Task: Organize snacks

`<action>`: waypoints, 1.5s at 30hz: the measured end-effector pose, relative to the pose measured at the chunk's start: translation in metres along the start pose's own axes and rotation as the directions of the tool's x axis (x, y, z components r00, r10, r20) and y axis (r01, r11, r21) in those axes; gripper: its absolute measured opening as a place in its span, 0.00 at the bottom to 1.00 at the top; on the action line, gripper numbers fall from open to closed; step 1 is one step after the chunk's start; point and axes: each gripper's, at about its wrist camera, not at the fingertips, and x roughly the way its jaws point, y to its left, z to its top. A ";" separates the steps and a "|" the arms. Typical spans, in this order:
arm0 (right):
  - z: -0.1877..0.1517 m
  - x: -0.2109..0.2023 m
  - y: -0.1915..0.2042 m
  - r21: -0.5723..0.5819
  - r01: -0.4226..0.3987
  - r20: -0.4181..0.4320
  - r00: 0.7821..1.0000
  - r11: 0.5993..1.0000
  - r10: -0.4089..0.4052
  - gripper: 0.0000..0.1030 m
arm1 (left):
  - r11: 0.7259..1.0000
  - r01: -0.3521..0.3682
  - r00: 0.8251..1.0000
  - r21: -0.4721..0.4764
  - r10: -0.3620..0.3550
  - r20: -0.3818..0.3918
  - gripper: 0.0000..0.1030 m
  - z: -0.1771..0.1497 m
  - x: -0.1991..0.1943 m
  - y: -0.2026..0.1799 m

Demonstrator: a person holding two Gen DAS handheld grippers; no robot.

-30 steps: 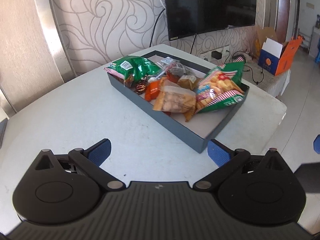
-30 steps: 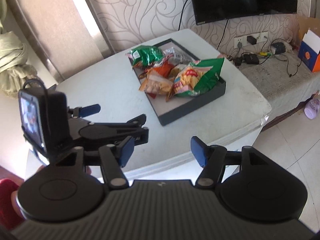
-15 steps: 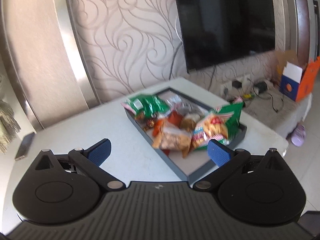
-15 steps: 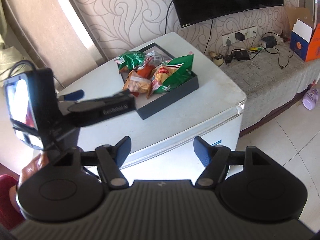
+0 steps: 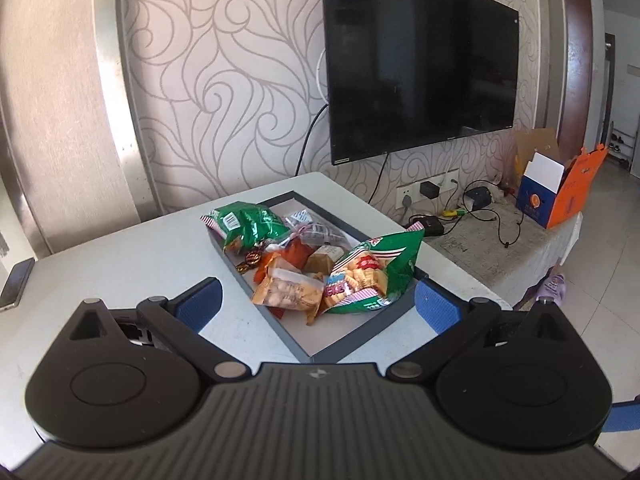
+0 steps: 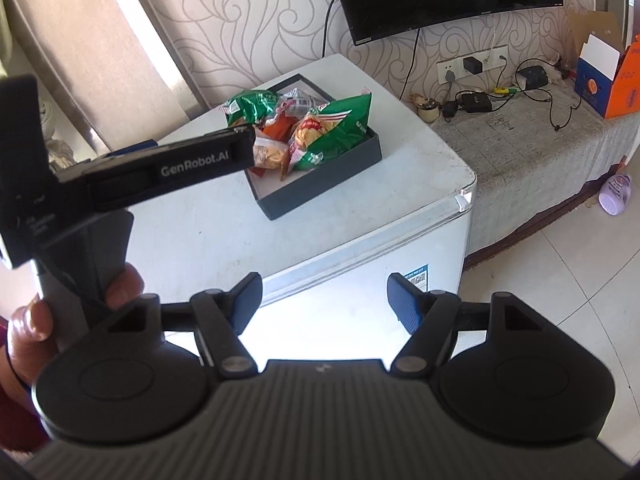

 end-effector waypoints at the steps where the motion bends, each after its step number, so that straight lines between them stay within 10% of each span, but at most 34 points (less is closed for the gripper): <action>1: 0.000 0.001 0.000 -0.004 -0.002 -0.006 1.000 1.000 0.002 0.69 | 1.000 -0.001 1.000 -0.004 0.001 -0.002 1.00 -0.002 0.000 0.003; 45: 0.000 0.019 0.002 -0.030 -0.034 -0.085 0.996 0.999 0.031 0.69 | 1.000 -0.018 1.000 -0.013 0.018 -0.011 1.00 -0.008 0.038 0.018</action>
